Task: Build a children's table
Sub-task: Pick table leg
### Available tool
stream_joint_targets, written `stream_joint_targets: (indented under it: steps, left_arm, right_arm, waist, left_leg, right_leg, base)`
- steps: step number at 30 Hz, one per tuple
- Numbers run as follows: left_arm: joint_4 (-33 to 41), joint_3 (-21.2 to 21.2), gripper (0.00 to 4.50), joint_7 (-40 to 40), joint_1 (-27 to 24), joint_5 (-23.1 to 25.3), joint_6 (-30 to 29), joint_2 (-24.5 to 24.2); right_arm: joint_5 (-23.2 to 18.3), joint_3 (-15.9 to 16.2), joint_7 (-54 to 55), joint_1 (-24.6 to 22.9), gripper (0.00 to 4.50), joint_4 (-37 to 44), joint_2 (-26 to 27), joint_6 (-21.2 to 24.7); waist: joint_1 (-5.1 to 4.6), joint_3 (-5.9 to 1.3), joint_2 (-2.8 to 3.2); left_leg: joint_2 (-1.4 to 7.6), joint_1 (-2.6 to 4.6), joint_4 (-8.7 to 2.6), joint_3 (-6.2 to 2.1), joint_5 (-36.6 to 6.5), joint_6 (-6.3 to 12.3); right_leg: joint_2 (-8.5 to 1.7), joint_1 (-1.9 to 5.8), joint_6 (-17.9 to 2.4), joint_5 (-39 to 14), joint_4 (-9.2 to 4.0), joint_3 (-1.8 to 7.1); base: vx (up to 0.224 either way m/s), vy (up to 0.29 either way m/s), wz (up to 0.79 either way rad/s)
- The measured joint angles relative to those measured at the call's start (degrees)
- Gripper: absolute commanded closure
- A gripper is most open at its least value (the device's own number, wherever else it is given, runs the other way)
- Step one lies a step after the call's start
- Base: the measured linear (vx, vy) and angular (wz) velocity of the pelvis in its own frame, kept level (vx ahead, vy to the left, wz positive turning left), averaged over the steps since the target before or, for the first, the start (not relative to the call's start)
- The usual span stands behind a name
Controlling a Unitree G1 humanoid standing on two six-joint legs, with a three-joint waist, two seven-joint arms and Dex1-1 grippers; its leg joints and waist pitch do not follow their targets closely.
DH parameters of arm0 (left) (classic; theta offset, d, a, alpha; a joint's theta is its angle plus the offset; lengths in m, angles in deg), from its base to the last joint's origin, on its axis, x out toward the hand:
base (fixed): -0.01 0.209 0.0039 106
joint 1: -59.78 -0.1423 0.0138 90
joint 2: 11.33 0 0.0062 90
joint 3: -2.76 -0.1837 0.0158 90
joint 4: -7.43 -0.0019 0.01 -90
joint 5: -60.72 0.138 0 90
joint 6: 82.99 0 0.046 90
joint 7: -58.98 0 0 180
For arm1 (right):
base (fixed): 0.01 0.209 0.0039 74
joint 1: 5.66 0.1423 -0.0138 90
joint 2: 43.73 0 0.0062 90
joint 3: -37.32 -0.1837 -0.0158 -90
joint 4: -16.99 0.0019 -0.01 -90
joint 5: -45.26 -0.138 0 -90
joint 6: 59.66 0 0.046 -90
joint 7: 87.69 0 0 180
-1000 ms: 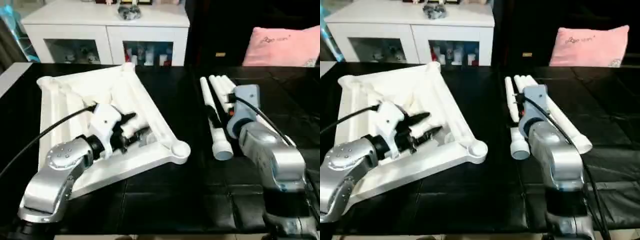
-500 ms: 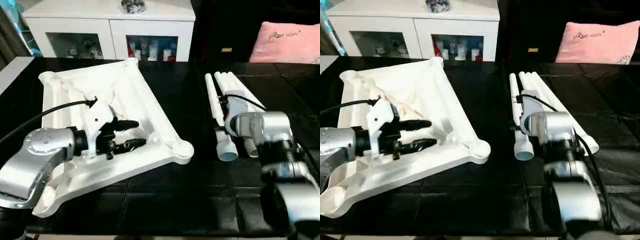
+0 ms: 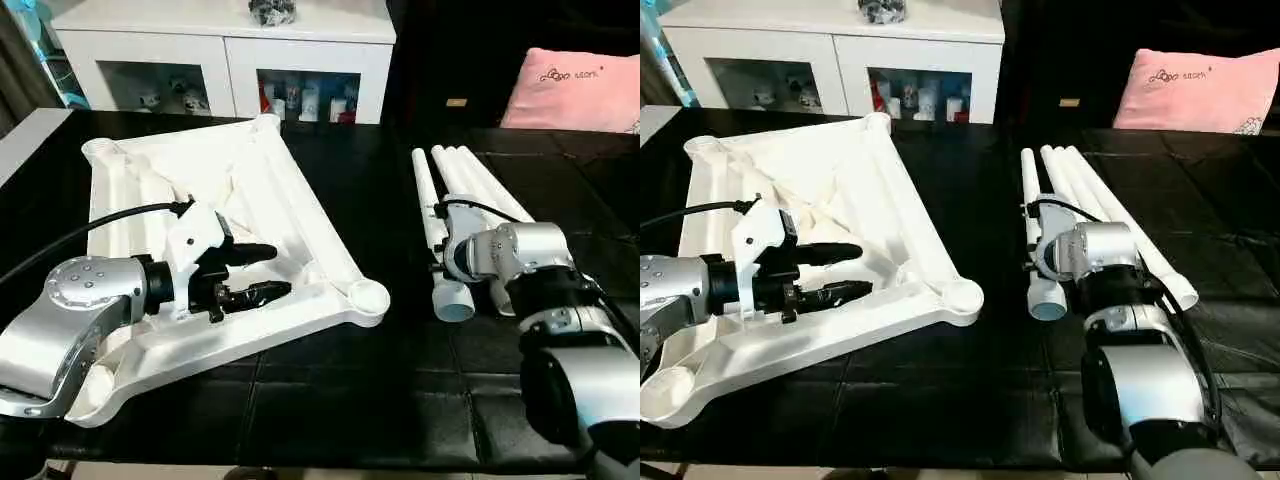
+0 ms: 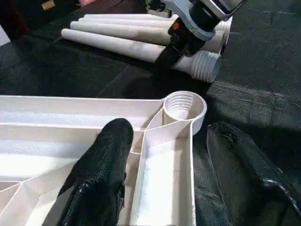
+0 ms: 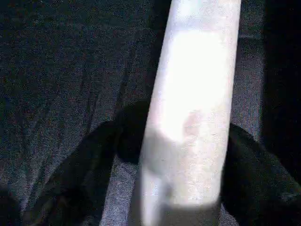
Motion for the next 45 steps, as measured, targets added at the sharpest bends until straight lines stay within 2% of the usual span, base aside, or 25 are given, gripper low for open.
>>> stream_joint_targets:
  steps: [1, 12, 18, 24, 28, 32, 34, 35, 37, 40, 43, 45]
  left_arm:
    - [0.0, 0.0, 1.6, -0.04, 0.0, 0.0, 0.0, 0.0]
    - [-0.17, -0.01, 1.6, -0.1, 0.01, -0.05, 0.01, 0.0]
    - [-0.28, -0.01, 1.6, -0.62, 0.03, -0.24, 0.01, 0.33]
    - [-3.54, 0.02, 1.6, -3.92, 1.68, 0.42, 0.24, 3.1]
    - [-6.68, 0.35, 1.6, -9.28, 5.36, 2.06, 0.34, 6.54]
    - [-9.44, 1.08, 1.6, -14.25, 8.17, 2.62, 0.35, 11.04]
    - [-11.79, 2.64, 1.6, -18.36, 11.49, 2.01, -0.1, 15.87]
    - [-12.47, 3.58, 1.6, -19.97, 12.97, 0.89, -0.55, 17.81]
    - [-13.36, 6.81, 1.27, -22.56, 16.17, -3.67, -2.73, 22.37]
    - [-13.82, 9.6, 1.16, -24.47, 19.03, -8.85, -5.26, 26.04]
    - [-14.7, 12.16, 0.87, -25.96, 21.2, -14.18, -8.07, 29.59]
    - [-14.72, 13.07, 0.82, -26.32, 22.15, -17.12, -9.69, 31.05]
  right_arm:
    - [0.02, 0.01, -0.12, 0.26, 1.69, -0.87, -0.16, -0.38]
    - [0.59, -0.03, -0.86, 2.09, 2.49, -5.43, -0.55, -2.8]
    - [0.47, -0.78, -0.91, 2.11, 2.6, -5.92, -0.5, -5.04]
    - [-2.42, -4.85, -0.78, 1.21, 2.6, -1.41, -0.34, -8.06]
    - [-6.38, -7.61, -3.86, -1.75, 2.6, 8.85, 1.41, -12.87]
    - [-11.27, -10.03, -7.79, -5.48, 2.6, 19.45, 2.71, -12.71]
    - [-15.24, -10.54, -12.37, -9.57, 2.6, 26.68, 3.07, -12.96]
    - [-17.08, -10.51, -14.88, -11.33, 2.6, 29.35, 3.19, -12.94]
    - [-22.02, -10.5, -21.3, -15.43, 2.6, 34.75, 3.22, -12.35]
    - [-28.02, -10.93, -28.52, -18.69, 2.6, 39.34, 2.41, -10.17]
    - [-32.7, -10.72, -34.95, -21.45, 2.6, 44.02, 1.53, -7.59]
    - [-34.03, -10.31, -37.16, -22.69, 2.6, 45.85, 1.3, -7.03]
  waist:
    - [0.11, -0.01, -0.01]
    - [0.23, -0.04, -0.08]
    - [0.25, -0.04, -0.08]
    - [0.41, -0.03, -0.05]
    - [0.39, -0.03, -0.05]
    - [0.53, -0.03, -0.05]
    - [0.87, -0.03, -0.07]
    - [0.98, -0.03, -0.07]
    - [1.33, -0.03, -0.07]
    - [1.49, 0.0, -0.12]
    - [1.78, 0.02, -0.15]
    - [1.86, 0.02, -0.17]
  left_leg:
    - [0.01, 0.0, 0.0, 0.0, 0.0, 0.0]
    - [0.06, 0.01, 0.0, 0.07, 0.01, -0.02]
    - [0.07, 0.01, 0.01, 0.08, 0.01, -0.02]
    - [0.08, -0.06, 0.0, 0.1, 0.02, -0.02]
    - [0.09, -0.14, 0.01, 0.1, 0.01, 0.01]
    - [0.09, -0.17, 0.01, 0.1, 0.03, 0.11]
    - [0.11, -0.27, 0.02, 0.1, 0.11, 0.24]
    - [0.11, -0.31, 0.04, 0.1, 0.11, 0.26]
    - [0.11, -0.36, 0.12, 0.1, 0.24, 0.57]
    - [0.11, -0.37, 0.14, 0.12, 0.35, 0.76]
    - [0.12, -0.37, 0.14, 0.12, 0.44, 0.89]
    - [0.12, -0.38, 0.16, 0.12, 0.48, 0.94]
  right_leg:
    - [0.0, 0.0, 0.0, 0.0, 0.01, -0.01]
    - [0.01, 0.0, 0.0, 0.0, 0.01, -0.01]
    - [0.0, 0.0, 0.0, 0.01, 0.02, -0.01]
    - [0.01, -0.06, 0.01, 0.02, 0.01, -0.02]
    - [0.01, -0.12, 0.09, 0.07, -0.01, -0.02]
    - [0.0, -0.13, 0.13, 0.09, -0.05, -0.03]
    - [-0.04, -0.13, 0.15, 0.11, -0.07, -0.14]
    - [-0.05, -0.14, 0.19, 0.14, -0.08, -0.13]
    - [-0.08, -0.15, 0.19, 0.17, -0.07, -0.15]
    - [-0.08, -0.17, 0.14, 0.23, -0.05, -0.15]
    - [-0.08, -0.17, 0.1, 0.29, -0.04, -0.18]
    - [-0.1, -0.17, 0.08, 0.32, -0.04, -0.19]
  base:
    - [0.0, 0.0, 0.0]
    - [0.0, 0.0, 0.0]
    - [0.0, 0.0, 0.0]
    - [0.0, 0.0, 0.0]
    - [0.0, 0.0, 0.0]
    - [0.0, 0.0, 0.0]
    - [0.0, 0.0, 0.0]
    - [0.0, 0.0, 0.0]
    - [0.0, 0.0, 0.0]
    - [0.0, 0.0, 0.0]
    - [0.0, 0.0, 0.0]
    - [0.0, 0.0, 0.0]
